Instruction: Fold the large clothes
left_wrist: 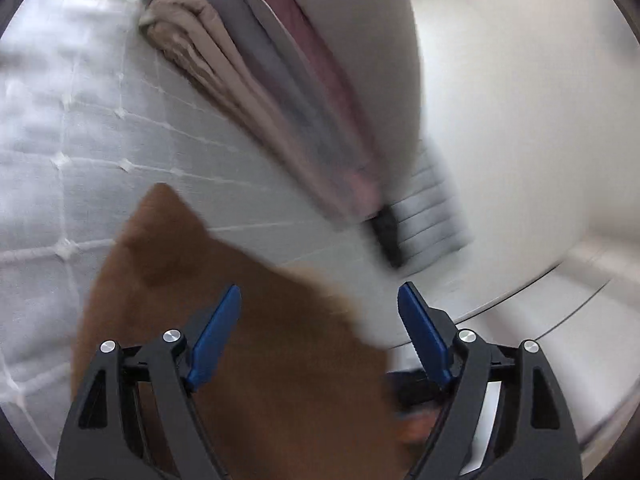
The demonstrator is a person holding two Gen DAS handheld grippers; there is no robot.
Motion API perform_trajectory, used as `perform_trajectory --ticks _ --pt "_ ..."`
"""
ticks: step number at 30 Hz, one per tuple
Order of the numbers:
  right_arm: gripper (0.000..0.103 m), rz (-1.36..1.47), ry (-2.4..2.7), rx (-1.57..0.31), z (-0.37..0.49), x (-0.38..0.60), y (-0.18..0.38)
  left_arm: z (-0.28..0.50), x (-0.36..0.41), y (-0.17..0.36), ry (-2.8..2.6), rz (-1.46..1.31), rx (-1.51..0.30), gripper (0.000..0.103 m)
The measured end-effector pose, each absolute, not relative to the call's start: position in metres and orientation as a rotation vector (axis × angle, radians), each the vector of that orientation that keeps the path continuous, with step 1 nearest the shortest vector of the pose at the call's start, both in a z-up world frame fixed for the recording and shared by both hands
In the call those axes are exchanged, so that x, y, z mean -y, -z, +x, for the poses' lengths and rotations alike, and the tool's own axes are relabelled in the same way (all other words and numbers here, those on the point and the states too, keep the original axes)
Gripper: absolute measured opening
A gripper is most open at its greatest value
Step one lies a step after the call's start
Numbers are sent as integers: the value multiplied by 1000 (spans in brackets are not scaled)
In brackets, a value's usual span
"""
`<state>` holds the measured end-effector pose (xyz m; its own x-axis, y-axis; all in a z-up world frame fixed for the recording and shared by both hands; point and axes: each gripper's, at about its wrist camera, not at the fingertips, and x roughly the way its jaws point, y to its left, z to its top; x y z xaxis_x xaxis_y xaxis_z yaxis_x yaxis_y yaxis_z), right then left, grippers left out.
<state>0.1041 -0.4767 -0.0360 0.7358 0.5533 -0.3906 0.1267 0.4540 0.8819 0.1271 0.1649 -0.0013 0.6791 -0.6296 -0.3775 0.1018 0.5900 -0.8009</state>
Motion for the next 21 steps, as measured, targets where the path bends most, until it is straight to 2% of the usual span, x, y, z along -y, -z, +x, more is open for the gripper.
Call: perform_trajectory --ticks 3,6,12,17,21 --pt "71 883 -259 -657 114 468 38 134 -143 18 359 -587 -757 76" --pt "71 877 -248 -644 126 478 48 140 -150 43 324 -578 -773 76" --pt "71 860 -171 -698 136 488 40 152 -150 42 278 -562 -766 76" --pt "74 751 -327 -596 38 453 -30 97 -143 -6 278 -543 -667 76" --pt "79 550 -397 -629 -63 411 -47 33 -126 -31 351 -499 -603 76"
